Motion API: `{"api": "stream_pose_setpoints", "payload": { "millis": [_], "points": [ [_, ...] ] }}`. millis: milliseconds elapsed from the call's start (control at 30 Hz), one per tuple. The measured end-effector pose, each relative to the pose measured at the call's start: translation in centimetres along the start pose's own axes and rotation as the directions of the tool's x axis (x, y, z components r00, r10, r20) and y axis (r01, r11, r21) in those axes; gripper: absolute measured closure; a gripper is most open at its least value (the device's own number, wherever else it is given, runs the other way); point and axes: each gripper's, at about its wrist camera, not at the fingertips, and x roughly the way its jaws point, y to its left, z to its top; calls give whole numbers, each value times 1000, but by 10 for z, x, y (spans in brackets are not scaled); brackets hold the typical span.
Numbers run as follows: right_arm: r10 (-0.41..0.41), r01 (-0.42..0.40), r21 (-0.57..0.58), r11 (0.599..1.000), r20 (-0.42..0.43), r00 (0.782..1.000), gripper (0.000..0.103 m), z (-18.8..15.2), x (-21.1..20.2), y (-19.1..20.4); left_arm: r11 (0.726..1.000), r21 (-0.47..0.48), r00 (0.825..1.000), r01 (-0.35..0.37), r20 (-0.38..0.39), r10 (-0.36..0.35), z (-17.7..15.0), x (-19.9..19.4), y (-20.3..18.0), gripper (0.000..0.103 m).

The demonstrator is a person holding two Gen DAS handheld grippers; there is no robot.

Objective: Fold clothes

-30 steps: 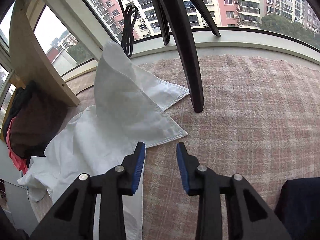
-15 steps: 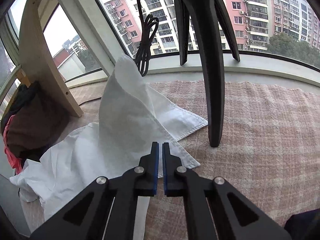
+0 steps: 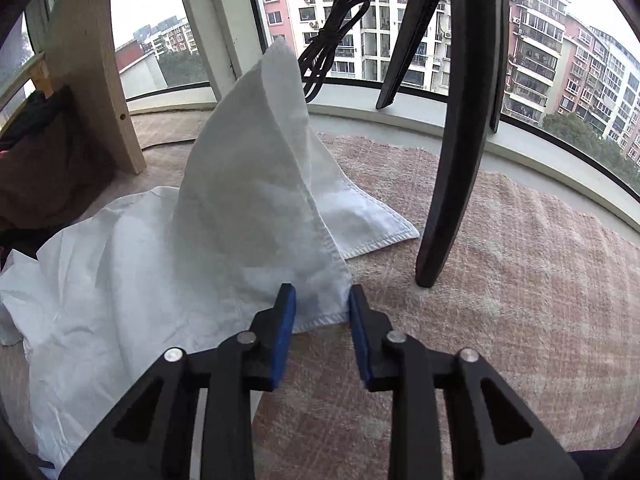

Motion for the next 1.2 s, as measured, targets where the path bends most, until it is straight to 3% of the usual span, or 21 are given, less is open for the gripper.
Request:
{"api": "stream_pose_setpoints", "payload": {
  "millis": [233, 367, 533, 633, 733, 833, 900, 933, 1033, 1100, 1200],
  "points": [
    [-57, 65, -61, 996, 125, 991, 100, 19, -24, -1, 1000, 3, 1000, 3, 2, -3, -3, 0, -5, 79],
    [-192, 212, -163, 964, 129, 973, 100, 34, -6, 11, 1000, 3, 1000, 1, 3, -1, -5, 0, -9, 78],
    [-243, 269, -216, 939, 138, 960, 99, 37, 10, 20, 1000, 1, 1000, 2, 4, -2, -8, -1, -13, 77],
    [-257, 268, -183, 946, 80, 963, 92, 38, 9, 16, 1000, 5, 1000, 2, 6, -2, -11, -2, -11, 76],
    [-207, 223, -145, 964, 119, 971, 83, 31, -15, 25, 1000, 6, 1000, 7, 12, -7, -14, -3, -12, 76],
    [-64, 77, -89, 993, 140, 988, 83, 13, -58, 30, 1000, 4, 1000, 13, 21, -14, -25, -6, -17, 75],
    [74, -66, -100, 993, 76, 994, 83, 2, -63, 40, 1000, 6, 1000, 15, 24, -16, -22, -5, -13, 75],
    [86, -81, -120, 989, 38, 996, 83, -1, -54, 50, 1000, 12, 1000, 14, 25, -14, -11, -4, -6, 74],
    [69, -78, -187, 979, -53, 996, 83, -4, -18, 77, 1000, 25, 1000, 13, 21, -13, 1, -3, 3, 74],
    [5, -25, -188, 982, -103, 995, 83, -4, 8, 81, 1000, 10, 1000, 25, 13, -25, 1, -3, 6, 74],
    [-13, -1, -163, 987, -84, 996, 83, 14, 9, 80, 1000, -6, 1000, 31, 0, -31, -6, -13, 18, 74]
  ]
}}
